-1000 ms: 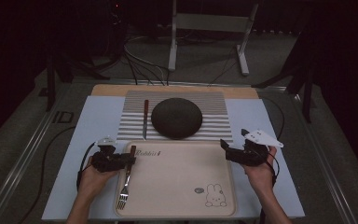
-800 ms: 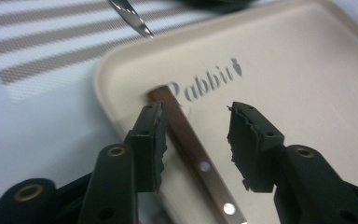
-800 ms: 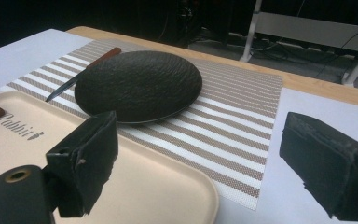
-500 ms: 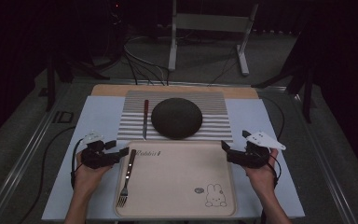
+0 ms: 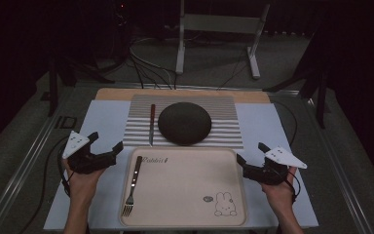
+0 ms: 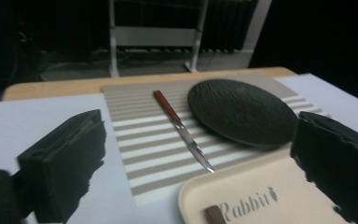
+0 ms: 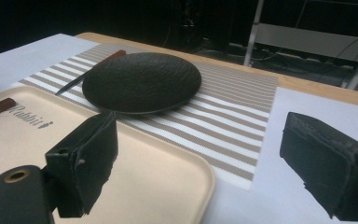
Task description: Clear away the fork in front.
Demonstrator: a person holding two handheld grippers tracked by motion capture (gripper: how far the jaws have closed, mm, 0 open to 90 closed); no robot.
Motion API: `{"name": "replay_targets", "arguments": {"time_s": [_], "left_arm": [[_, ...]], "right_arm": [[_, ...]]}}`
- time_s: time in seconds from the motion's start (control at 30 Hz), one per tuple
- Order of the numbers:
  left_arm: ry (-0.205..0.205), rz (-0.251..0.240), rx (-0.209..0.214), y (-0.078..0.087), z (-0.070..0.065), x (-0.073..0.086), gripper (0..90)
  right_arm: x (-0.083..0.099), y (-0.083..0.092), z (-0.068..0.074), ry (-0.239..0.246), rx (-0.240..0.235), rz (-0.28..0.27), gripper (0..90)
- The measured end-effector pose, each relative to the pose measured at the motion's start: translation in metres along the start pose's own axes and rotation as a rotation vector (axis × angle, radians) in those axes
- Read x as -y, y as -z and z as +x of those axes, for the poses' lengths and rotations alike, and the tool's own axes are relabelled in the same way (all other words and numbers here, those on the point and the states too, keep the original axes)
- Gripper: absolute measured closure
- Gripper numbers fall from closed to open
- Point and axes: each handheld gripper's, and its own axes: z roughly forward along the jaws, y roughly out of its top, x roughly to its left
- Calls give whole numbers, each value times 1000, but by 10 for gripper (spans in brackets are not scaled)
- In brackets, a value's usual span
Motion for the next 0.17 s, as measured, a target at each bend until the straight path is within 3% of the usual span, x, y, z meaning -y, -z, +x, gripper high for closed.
{"name": "replay_targets", "arguments": {"time_s": [0.17], "left_arm": [[15,-37,-33,7,6,-1,4]], "right_arm": [[13,13,-6,-15,17,-24,117]]}}
